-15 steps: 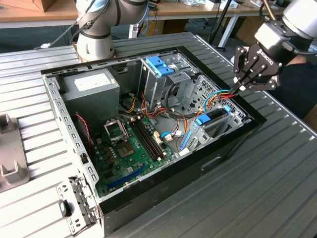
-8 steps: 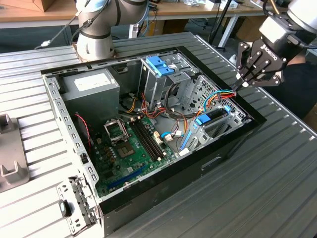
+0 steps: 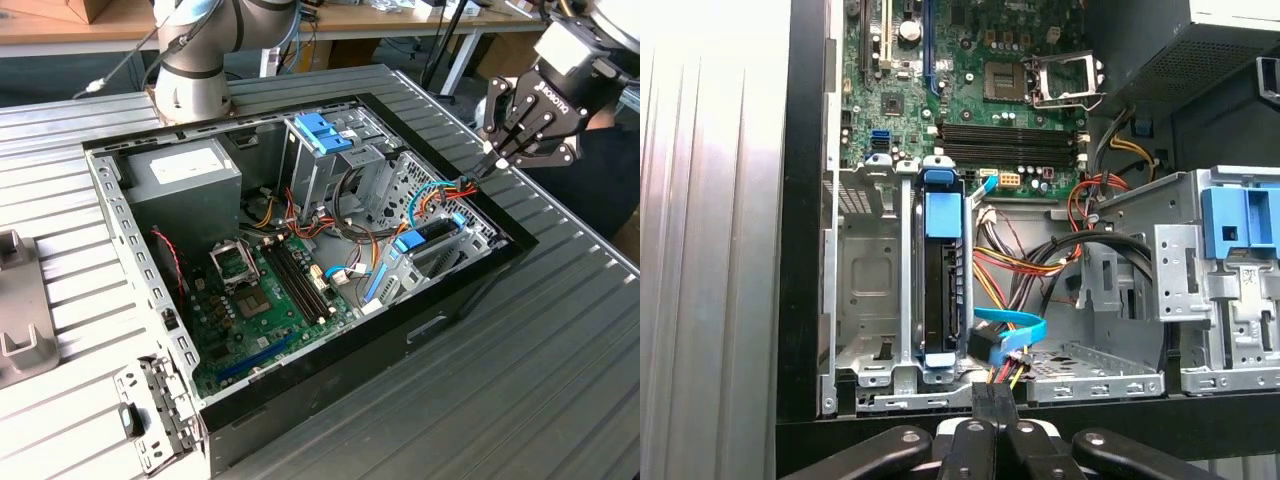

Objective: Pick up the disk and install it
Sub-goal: 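Insert the disk into the insertion slot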

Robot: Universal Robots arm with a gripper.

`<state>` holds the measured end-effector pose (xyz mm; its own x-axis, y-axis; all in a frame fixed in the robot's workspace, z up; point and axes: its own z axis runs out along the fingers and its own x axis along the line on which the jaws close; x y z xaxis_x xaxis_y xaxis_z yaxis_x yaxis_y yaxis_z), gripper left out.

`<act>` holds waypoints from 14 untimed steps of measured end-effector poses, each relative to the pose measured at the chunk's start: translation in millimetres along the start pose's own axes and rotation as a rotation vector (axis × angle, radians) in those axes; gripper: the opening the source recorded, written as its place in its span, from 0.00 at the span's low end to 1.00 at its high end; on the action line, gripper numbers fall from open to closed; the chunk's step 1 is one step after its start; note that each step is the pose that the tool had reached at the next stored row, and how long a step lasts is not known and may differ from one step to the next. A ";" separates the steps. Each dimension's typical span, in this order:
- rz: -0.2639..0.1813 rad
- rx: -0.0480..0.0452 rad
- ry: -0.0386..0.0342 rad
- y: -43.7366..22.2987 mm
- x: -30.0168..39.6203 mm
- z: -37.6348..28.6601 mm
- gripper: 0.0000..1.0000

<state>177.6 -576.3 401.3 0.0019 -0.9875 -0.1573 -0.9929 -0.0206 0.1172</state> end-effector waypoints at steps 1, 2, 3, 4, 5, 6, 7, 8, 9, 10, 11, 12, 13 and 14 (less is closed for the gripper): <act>0.000 -0.0014 -0.0001 -0.6 0.8 0.4 0.10; 0.000 -0.0025 -0.0001 -1.1 2.7 0.7 0.10; 0.001 -0.0029 0.0000 -1.3 6.0 0.7 0.10; 0.000 -0.0030 0.0000 -1.3 8.3 0.6 0.10; 0.000 -0.0030 -0.0001 -1.3 10.4 0.5 0.10; 0.001 -0.0030 -0.0001 -1.2 13.0 0.3 0.10; 0.001 -0.0030 -0.0001 -1.2 14.4 0.2 0.10; 0.000 -0.0030 0.0000 -1.2 14.9 0.1 0.10; 0.000 -0.0030 0.0000 -1.2 14.9 0.1 0.10; 0.001 -0.0030 0.0000 -1.2 15.0 0.1 0.10; 0.001 -0.0030 0.0000 -1.2 15.1 0.1 0.10; 0.000 -0.0030 0.0001 -1.2 15.1 0.1 0.10; 0.001 -0.0030 0.0000 -1.2 15.1 0.1 0.10; 0.001 -0.0030 0.0000 -1.2 15.1 0.1 0.10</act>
<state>178.7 -591.2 398.7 0.0013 -0.9876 -0.1572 -0.9925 -0.0205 0.1202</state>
